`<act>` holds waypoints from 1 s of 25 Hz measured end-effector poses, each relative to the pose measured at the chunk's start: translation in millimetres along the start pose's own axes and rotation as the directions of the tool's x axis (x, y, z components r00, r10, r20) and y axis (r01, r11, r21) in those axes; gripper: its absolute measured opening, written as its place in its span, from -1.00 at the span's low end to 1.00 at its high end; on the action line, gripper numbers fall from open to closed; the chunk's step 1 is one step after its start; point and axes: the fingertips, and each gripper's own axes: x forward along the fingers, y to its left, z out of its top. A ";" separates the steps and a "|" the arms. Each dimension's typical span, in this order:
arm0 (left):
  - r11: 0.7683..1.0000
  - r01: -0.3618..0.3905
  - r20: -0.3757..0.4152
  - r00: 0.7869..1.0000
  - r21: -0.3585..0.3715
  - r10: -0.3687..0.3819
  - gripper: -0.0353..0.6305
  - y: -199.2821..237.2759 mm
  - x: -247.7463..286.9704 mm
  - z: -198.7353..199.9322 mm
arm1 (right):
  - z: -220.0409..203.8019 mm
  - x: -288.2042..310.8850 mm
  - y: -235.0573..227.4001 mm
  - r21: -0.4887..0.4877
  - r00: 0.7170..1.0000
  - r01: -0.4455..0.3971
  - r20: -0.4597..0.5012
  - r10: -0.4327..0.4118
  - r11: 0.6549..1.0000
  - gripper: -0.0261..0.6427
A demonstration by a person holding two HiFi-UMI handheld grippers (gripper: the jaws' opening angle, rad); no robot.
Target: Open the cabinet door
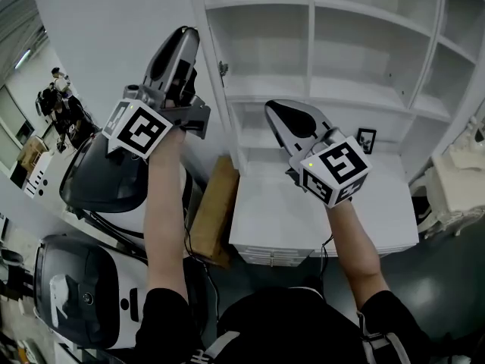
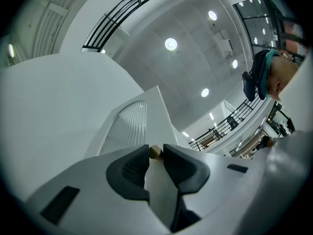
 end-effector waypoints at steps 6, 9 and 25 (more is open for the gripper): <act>0.996 -0.070 0.009 0.998 0.051 0.069 -0.57 14.6 -25.3 20.8 | -3.1 7.4 18.6 0.008 1.000 -0.014 -0.002 0.014 1.000 -0.87; 0.993 -0.100 0.005 0.995 0.066 0.100 -0.57 22.9 -33.4 27.8 | -3.2 11.8 25.0 0.013 1.000 -0.026 -0.003 0.026 1.000 -0.87; 0.956 -0.238 0.036 0.971 0.171 0.235 -0.71 56.0 -73.4 61.8 | -7.3 21.8 59.6 0.003 0.997 -0.069 -0.029 0.069 0.998 -0.87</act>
